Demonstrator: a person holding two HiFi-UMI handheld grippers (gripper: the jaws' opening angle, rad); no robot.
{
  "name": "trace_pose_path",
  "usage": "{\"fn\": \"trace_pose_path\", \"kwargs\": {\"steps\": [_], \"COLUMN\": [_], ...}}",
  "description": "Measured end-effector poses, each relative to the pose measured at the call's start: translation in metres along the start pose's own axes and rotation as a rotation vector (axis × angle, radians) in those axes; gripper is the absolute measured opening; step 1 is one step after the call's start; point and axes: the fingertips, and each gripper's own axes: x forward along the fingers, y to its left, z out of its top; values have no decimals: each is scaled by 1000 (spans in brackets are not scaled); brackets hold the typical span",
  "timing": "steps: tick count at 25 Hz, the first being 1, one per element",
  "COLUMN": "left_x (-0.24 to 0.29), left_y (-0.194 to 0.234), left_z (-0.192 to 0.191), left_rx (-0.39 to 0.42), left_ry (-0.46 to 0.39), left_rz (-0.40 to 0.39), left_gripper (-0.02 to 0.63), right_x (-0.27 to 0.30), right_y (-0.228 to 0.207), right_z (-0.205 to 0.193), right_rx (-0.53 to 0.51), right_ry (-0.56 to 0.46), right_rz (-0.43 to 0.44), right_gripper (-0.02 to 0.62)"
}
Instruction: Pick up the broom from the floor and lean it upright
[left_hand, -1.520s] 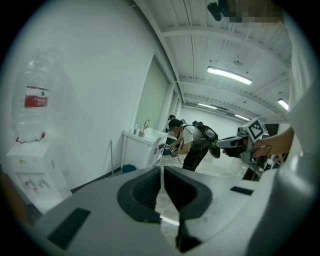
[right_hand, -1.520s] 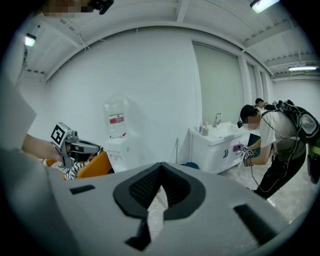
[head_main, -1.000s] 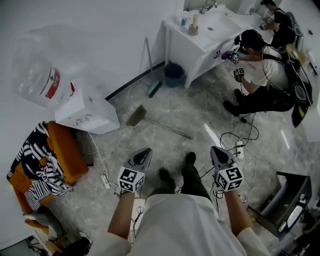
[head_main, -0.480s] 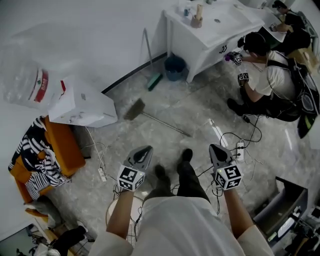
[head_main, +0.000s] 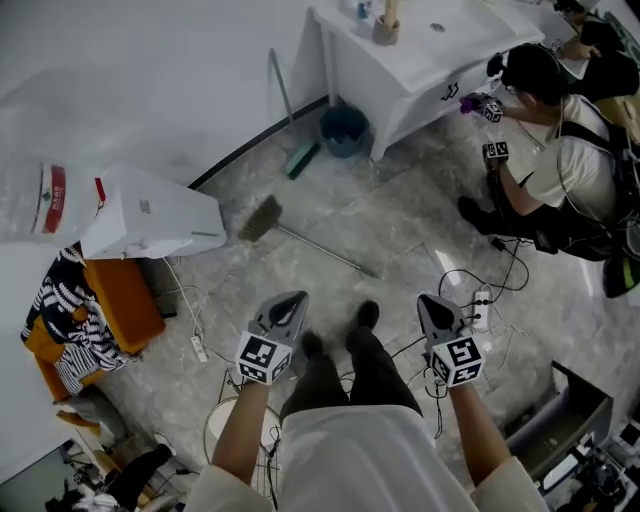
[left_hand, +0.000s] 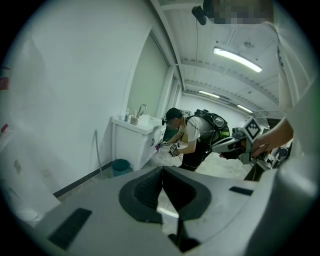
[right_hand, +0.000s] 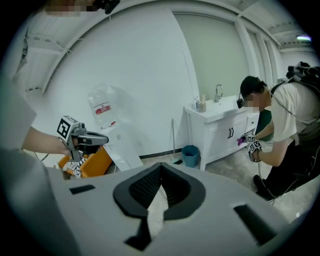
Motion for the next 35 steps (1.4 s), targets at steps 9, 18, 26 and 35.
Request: {"fn": "trace_pose_path", "kwargs": {"steps": [9, 18, 26, 35], "left_x": [83, 142, 189, 243], "left_y": [14, 46, 99, 143], "left_z": [-14, -62, -132, -224], "left_rx": [84, 127, 131, 113], "left_ry": [30, 103, 173, 256], "left_rz": [-45, -178, -257, -277], "left_gripper": [9, 9, 9, 11], "right_x": [59, 116, 188, 267], "right_y": [-39, -50, -45, -54], "right_z": [-23, -45, -81, -163], "right_rx": [34, 53, 139, 185], "right_ry": [21, 68, 66, 123], "right_rz": [41, -14, -52, -59], "right_gripper": [0, 0, 0, 0]}}
